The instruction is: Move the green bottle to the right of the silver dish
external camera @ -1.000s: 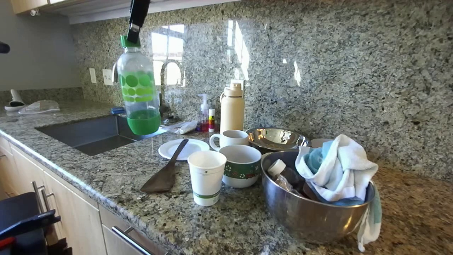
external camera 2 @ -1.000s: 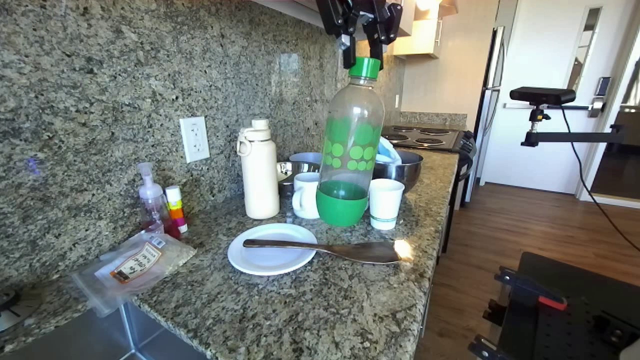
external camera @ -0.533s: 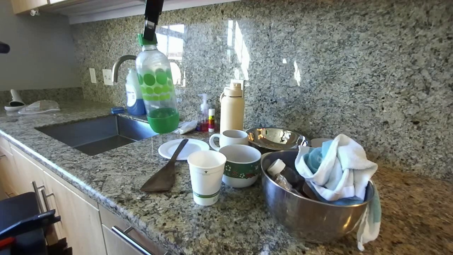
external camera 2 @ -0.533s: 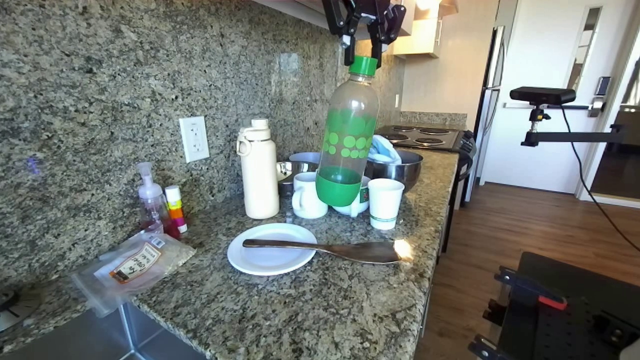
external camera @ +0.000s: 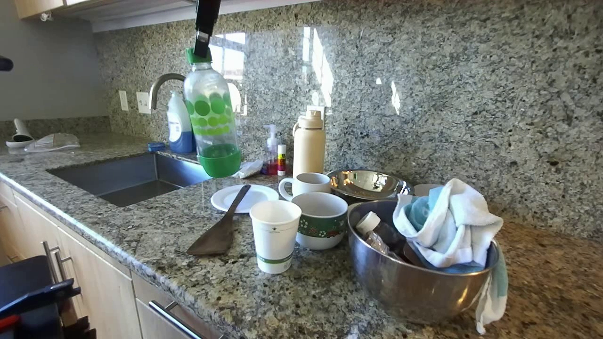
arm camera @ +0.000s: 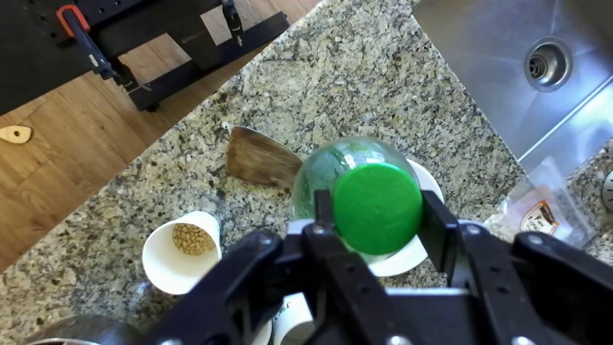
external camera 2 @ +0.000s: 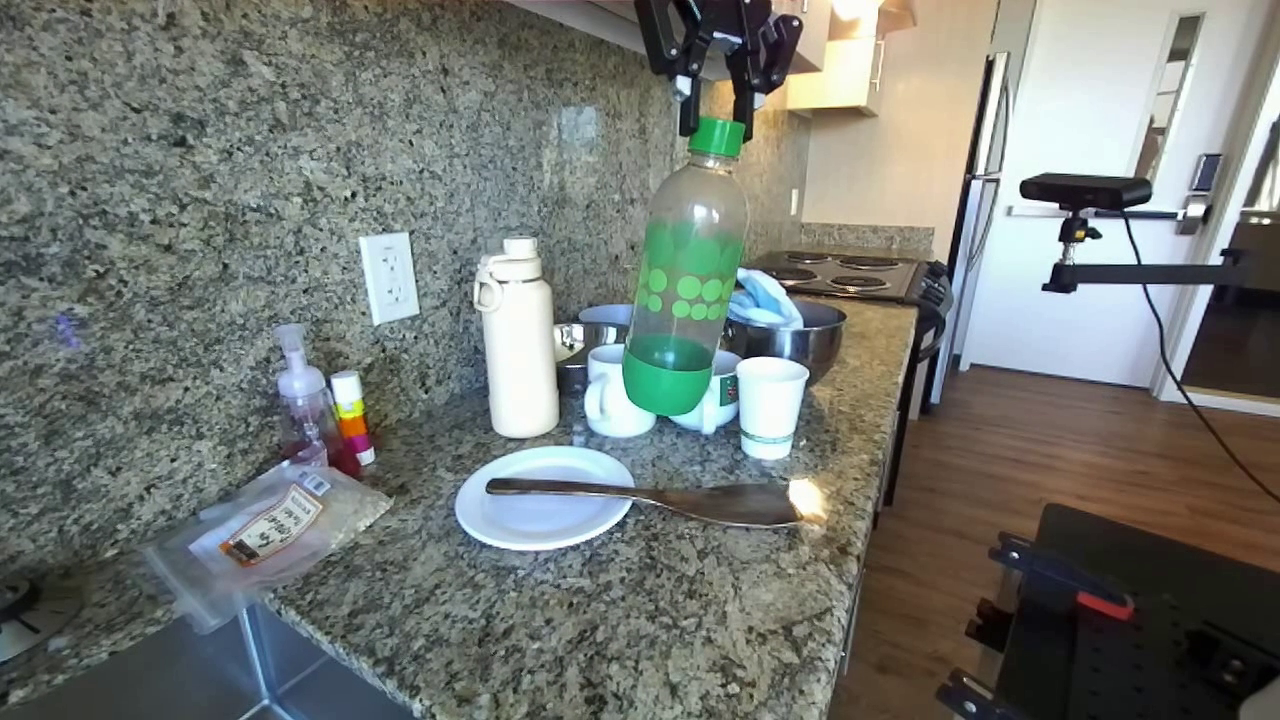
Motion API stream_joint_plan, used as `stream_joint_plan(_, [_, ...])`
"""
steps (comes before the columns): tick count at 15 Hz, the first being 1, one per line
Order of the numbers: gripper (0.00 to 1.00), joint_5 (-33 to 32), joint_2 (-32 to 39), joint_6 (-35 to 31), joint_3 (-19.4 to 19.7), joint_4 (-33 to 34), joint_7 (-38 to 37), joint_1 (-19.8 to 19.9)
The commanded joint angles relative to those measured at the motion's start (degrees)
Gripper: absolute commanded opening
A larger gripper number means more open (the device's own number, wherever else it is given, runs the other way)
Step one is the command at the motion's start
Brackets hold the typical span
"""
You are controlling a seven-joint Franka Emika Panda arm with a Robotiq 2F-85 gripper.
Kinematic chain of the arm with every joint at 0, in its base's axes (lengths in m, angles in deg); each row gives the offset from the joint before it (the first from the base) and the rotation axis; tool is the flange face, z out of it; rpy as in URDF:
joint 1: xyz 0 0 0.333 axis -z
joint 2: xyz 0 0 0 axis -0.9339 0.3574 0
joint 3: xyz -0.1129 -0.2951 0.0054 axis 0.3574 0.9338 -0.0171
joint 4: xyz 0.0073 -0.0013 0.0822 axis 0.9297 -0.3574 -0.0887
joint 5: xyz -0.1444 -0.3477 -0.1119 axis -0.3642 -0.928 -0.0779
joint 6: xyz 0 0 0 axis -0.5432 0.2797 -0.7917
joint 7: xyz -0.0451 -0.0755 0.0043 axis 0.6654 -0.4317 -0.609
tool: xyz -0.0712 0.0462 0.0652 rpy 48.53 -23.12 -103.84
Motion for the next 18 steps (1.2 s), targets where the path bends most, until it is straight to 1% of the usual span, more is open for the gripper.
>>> stream_joint_plan(1, [0.21,-0.39,0.83,-0.21,0.11,1.05,-0.59,0.26])
stream_joint_plan(5, [0.21,0.11,3.0,1.59,1.51,4.82,-1.01,1.0])
stream_joint_plan(7, [0.21,0.73,4.27,2.77,2.54,7.6,-1.19,1.33])
stream_joint_plan(11, [0.21,1.23,7.61,2.85,5.11,13.53,-3.38,3.16])
stream_joint_plan(15, [0.21,1.84,12.25,2.89,9.29,20.5,-7.97,6.36])
stream_joint_plan(18, [0.21,4.46,15.42,2.91,12.92,25.81,-10.55,9.21])
